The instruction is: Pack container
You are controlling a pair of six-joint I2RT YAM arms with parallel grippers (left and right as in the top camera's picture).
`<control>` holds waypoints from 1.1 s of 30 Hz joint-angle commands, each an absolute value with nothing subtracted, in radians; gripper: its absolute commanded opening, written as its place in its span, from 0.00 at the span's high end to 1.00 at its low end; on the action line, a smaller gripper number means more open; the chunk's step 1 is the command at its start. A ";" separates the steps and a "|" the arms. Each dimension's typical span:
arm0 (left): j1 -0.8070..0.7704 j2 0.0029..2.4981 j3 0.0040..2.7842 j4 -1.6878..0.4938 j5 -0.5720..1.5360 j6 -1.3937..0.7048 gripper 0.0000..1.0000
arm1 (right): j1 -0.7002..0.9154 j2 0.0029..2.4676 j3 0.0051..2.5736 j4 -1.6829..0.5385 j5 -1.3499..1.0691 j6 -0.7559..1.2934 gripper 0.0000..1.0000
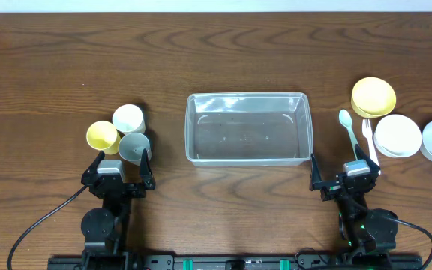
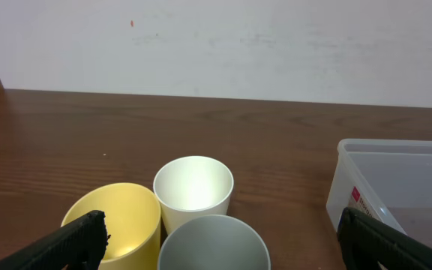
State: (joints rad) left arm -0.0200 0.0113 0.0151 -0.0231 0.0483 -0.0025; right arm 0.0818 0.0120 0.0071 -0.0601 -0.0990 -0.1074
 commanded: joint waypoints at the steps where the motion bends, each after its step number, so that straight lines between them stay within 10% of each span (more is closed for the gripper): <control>1: -0.015 0.004 0.004 -0.068 0.036 0.006 0.02 | 0.072 0.007 0.006 -0.064 -0.113 -0.117 0.01; 33: -0.017 0.300 0.444 -0.345 0.071 -0.148 0.02 | 0.070 0.271 0.357 -0.317 -0.058 0.029 0.01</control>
State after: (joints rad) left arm -0.0204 0.2134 0.3027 -0.3122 0.0536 -0.1318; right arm 0.0818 0.1875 0.2424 -0.2867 -0.0841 0.0109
